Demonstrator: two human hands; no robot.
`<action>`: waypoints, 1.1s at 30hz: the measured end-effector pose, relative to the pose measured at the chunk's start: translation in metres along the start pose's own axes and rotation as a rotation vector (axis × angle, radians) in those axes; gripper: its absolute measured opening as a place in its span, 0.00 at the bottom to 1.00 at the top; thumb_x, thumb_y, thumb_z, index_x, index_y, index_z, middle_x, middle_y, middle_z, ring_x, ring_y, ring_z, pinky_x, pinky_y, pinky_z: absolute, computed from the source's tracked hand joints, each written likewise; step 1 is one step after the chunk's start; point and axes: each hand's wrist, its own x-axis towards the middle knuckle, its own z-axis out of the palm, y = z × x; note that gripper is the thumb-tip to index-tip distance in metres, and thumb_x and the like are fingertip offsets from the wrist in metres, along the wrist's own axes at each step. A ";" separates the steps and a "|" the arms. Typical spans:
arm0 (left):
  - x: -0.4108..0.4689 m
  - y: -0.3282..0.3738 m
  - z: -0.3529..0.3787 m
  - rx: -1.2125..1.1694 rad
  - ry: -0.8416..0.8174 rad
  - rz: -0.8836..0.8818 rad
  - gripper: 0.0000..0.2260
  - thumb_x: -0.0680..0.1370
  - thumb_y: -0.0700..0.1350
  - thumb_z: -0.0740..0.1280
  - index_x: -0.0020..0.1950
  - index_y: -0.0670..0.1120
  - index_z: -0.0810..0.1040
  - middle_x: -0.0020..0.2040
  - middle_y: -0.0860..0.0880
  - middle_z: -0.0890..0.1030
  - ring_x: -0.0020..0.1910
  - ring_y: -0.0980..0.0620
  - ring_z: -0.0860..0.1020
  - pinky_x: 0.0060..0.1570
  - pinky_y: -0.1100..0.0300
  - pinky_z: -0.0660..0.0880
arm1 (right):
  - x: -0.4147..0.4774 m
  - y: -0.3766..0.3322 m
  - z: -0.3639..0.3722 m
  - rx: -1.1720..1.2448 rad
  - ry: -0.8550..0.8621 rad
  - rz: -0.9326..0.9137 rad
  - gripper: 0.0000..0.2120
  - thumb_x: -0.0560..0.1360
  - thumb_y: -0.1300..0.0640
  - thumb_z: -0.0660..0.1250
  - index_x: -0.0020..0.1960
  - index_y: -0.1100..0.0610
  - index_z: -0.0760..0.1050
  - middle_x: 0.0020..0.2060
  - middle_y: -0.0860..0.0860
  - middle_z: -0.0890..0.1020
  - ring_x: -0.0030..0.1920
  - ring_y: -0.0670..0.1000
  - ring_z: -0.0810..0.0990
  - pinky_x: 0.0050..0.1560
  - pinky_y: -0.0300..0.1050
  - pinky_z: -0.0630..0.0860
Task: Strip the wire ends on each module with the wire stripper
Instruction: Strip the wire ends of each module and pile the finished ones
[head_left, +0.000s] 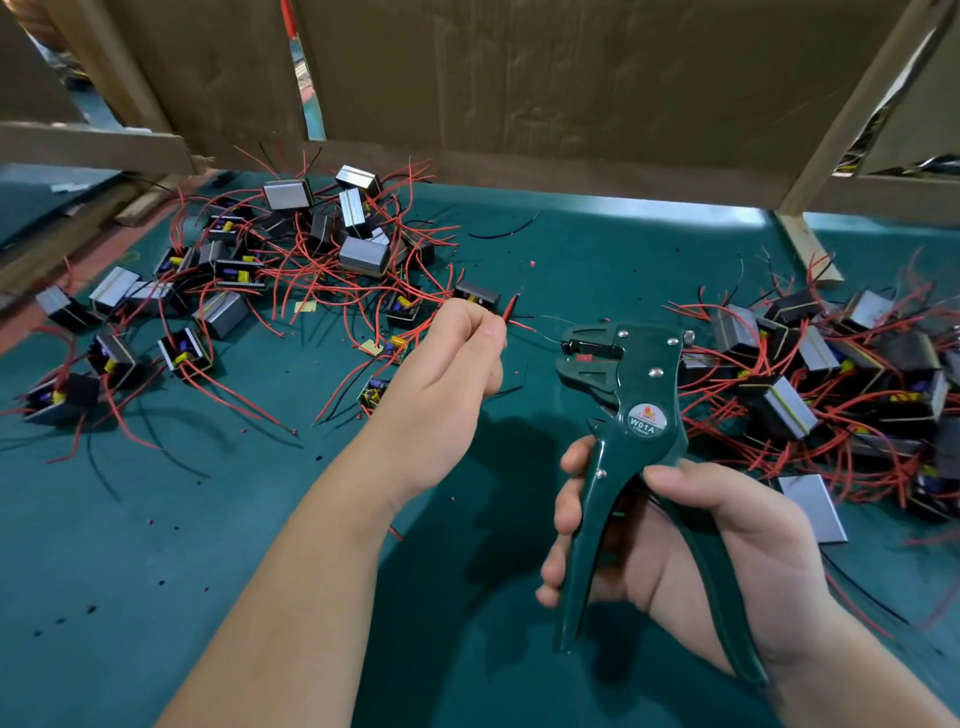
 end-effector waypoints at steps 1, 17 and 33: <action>0.000 0.001 0.000 0.005 -0.002 0.006 0.08 0.77 0.54 0.55 0.39 0.55 0.66 0.29 0.58 0.67 0.30 0.56 0.62 0.32 0.62 0.60 | 0.000 0.000 0.000 0.005 -0.003 0.000 0.24 0.61 0.53 0.76 0.53 0.62 0.78 0.42 0.64 0.78 0.41 0.66 0.79 0.46 0.66 0.76; -0.004 -0.006 0.017 0.165 -0.068 0.114 0.06 0.76 0.45 0.66 0.47 0.56 0.71 0.37 0.55 0.79 0.33 0.51 0.77 0.36 0.59 0.76 | -0.002 0.000 0.008 -0.052 0.064 -0.279 0.34 0.59 0.53 0.77 0.61 0.68 0.75 0.46 0.67 0.79 0.38 0.68 0.79 0.42 0.65 0.76; -0.005 -0.009 0.014 0.468 -0.222 0.107 0.04 0.80 0.52 0.62 0.45 0.57 0.71 0.44 0.55 0.64 0.36 0.58 0.70 0.44 0.61 0.69 | -0.002 -0.003 0.001 -0.006 0.176 -0.285 0.39 0.55 0.52 0.78 0.62 0.69 0.74 0.57 0.65 0.77 0.39 0.66 0.80 0.45 0.66 0.77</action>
